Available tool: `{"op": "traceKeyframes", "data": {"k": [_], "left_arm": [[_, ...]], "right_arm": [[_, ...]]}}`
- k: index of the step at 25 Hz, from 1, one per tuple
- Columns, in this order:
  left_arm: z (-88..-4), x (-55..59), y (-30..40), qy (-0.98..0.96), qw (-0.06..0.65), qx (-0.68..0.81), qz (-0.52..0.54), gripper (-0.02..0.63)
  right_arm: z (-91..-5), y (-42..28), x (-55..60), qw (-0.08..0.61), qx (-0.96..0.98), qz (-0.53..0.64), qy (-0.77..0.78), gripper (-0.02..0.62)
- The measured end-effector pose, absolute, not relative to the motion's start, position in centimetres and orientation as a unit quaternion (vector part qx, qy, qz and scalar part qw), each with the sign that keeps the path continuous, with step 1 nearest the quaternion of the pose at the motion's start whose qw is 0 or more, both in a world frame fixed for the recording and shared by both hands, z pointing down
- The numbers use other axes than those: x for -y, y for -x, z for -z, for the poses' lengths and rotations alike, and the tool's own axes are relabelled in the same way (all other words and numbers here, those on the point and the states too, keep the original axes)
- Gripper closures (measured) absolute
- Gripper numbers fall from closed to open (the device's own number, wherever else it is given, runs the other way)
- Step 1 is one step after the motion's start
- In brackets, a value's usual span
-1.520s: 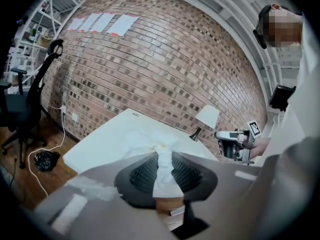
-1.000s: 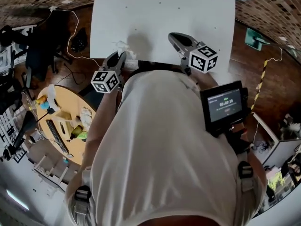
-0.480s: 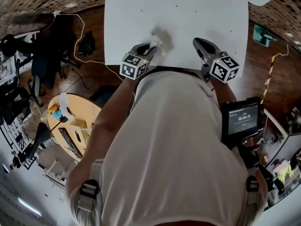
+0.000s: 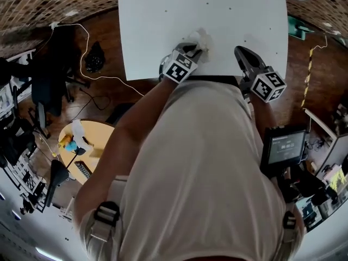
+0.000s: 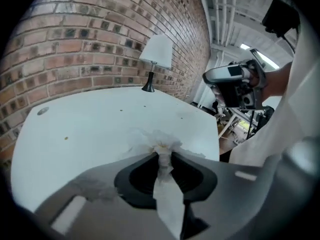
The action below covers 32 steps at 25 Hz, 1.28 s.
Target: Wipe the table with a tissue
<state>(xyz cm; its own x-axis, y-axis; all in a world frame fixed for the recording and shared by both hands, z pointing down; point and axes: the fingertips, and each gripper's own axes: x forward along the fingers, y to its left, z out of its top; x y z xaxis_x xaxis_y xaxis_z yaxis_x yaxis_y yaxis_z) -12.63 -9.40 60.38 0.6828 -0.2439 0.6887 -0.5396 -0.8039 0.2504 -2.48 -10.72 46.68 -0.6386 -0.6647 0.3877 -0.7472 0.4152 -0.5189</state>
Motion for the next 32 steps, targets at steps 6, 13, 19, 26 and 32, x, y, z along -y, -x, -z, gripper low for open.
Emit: {"op": "traceKeyframes", "data": {"k": [6, 13, 19, 26, 32], "left_arm": [[-61.1, 12.1, 13.5, -0.891, 0.177, 0.221, -0.356, 0.525], [-62.9, 12.3, 13.0, -0.882, 0.137, 0.193, -0.406, 0.526], [-63.2, 12.9, 15.1, -0.872, 0.154, 0.228, -0.404, 0.531], [-63.5, 13.2, 20.2, -0.857, 0.177, 0.267, -0.403, 0.531], [-63.0, 13.0, 24.2, -0.85, 0.199, 0.298, -0.386, 0.529]], "right_arm": [[-46.3, 2.9, 9.7, 0.047, 0.827, -0.335, -0.45, 0.588], [-46.2, 3.3, 9.2, 0.039, 0.823, -0.33, -0.461, 0.588], [-46.7, 2.2, 9.6, 0.023, 0.817, -0.341, -0.465, 0.588], [-47.0, 4.0, 11.7, 0.012, 0.833, -0.339, -0.438, 0.588], [-47.0, 4.7, 12.5, 0.015, 0.84, -0.338, -0.424, 0.588]]}}
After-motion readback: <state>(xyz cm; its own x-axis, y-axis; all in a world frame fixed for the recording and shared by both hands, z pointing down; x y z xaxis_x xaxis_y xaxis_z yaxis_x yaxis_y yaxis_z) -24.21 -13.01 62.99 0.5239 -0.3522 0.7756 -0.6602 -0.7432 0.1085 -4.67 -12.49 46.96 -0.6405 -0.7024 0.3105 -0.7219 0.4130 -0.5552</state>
